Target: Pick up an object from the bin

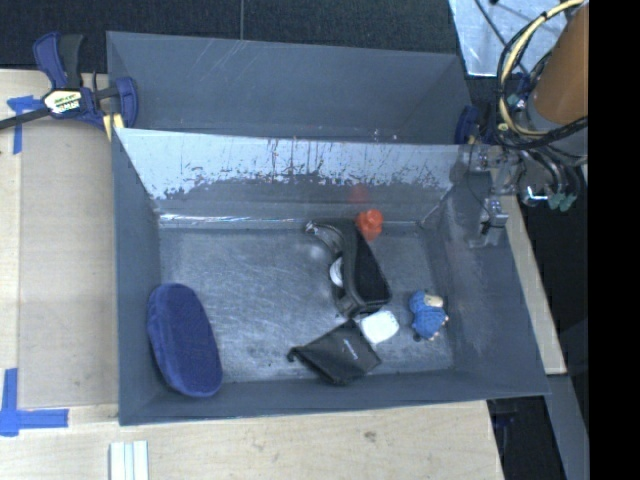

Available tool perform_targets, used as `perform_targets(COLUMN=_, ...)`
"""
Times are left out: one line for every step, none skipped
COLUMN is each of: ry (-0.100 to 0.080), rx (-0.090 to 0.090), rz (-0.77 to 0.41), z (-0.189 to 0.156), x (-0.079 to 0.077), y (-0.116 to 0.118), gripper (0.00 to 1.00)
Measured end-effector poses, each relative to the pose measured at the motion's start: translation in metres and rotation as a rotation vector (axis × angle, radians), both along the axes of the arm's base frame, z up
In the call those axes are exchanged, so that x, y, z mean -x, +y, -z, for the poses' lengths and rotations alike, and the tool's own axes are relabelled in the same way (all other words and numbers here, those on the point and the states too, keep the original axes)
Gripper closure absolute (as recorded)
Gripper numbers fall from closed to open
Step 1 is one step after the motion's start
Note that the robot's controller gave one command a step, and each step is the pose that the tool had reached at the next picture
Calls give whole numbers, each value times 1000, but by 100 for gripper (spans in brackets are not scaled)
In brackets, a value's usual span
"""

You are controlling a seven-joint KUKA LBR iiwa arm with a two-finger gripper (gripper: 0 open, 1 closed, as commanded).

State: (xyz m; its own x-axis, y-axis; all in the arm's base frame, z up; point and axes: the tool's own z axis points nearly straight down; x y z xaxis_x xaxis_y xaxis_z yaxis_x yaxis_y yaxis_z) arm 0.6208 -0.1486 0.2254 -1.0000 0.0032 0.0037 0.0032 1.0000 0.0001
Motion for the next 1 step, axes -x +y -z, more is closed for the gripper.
perform_targets(ry=0, rx=-2, rz=-275, z=115, x=59, y=36, gripper=0)
